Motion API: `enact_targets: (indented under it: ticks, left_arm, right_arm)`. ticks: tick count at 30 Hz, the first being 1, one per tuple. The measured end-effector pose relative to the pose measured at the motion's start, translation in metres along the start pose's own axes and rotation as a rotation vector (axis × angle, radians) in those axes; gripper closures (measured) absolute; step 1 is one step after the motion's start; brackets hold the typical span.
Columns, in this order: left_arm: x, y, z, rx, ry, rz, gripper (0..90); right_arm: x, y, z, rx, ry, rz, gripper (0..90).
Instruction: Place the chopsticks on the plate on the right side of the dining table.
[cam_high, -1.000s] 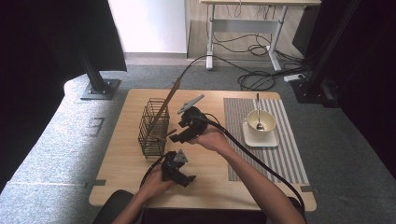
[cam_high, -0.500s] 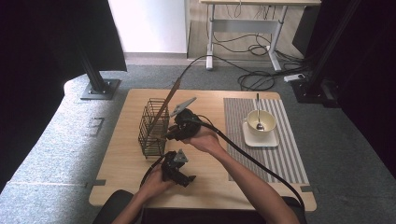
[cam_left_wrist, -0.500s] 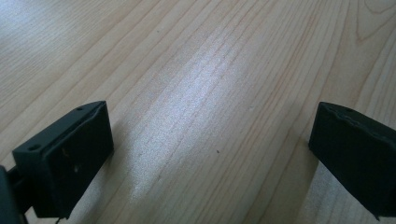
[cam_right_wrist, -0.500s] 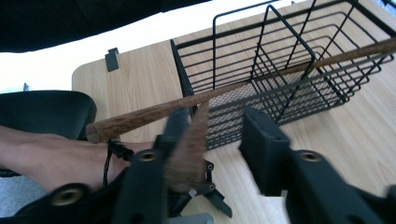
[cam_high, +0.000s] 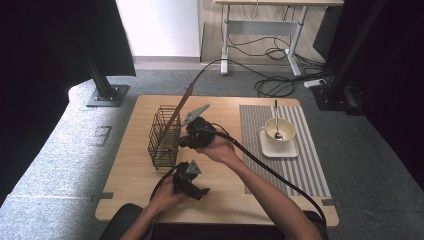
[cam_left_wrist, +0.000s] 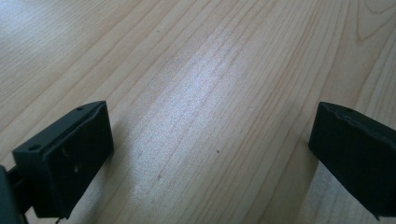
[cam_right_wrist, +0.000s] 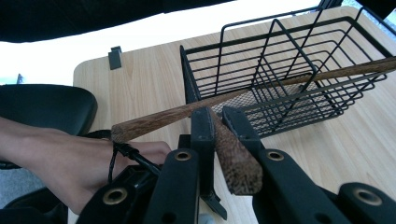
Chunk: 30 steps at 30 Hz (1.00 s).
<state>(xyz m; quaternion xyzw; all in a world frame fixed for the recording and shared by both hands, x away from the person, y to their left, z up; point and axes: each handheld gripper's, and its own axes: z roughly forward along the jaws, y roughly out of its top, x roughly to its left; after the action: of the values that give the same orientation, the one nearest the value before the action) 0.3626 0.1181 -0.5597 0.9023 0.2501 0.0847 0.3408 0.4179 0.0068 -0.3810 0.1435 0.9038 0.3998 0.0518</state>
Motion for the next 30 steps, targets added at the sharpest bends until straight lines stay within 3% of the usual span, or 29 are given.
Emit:
enact_targets:
  ticks: [30]
  left_arm:
    - [0.000,0.000,0.000,-0.001,0.003,-0.003,0.0]
  right_arm:
    - [-0.005,0.003,-0.052,-0.039,-0.003,0.027,82.5]
